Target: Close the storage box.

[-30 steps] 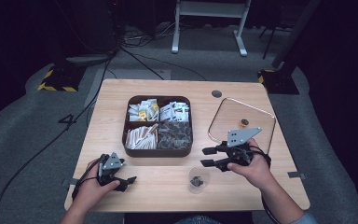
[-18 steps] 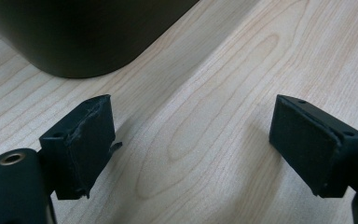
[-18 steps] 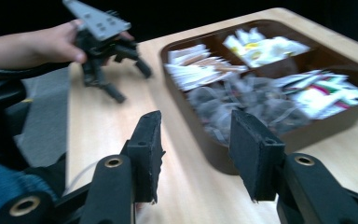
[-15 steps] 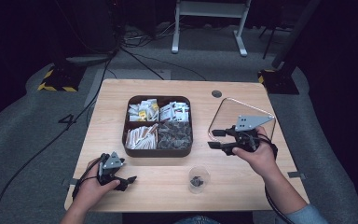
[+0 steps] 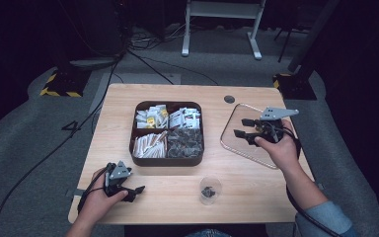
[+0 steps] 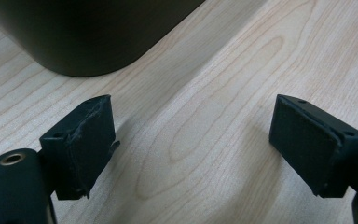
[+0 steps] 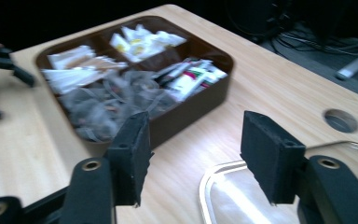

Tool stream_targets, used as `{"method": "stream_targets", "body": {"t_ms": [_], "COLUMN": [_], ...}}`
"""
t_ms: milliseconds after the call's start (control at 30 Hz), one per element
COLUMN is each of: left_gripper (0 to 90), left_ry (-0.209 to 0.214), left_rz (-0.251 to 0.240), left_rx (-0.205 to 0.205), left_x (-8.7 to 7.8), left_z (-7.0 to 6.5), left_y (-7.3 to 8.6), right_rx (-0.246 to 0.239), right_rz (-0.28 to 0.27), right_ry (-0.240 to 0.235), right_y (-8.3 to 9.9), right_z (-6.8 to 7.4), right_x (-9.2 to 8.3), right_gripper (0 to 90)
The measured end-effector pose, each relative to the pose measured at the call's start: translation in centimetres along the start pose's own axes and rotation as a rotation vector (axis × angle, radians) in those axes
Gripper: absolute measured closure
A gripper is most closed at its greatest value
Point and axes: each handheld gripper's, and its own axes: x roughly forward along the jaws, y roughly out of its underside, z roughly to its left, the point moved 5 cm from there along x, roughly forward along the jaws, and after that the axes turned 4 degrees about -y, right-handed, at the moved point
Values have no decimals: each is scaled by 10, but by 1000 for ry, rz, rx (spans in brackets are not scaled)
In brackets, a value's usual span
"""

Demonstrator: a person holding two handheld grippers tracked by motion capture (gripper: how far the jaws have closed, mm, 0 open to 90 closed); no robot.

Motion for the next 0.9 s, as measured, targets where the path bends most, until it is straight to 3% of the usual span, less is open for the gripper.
{"method": "stream_targets", "body": {"t_ms": [433, 900], "left_gripper": [148, 147], "left_ry": [-14, -11], "left_rz": [2, 1], "left_rx": [-11, -15], "left_x": [-1, -1], "left_z": [-1, -1], "left_y": [1, 1], "right_rx": [111, 174], "right_rz": [48, 140], "right_ry": [155, 284], "right_y": [18, 63], "right_z": [-68, -107], "right_x": [7, 22], "right_gripper": [385, 362]}}
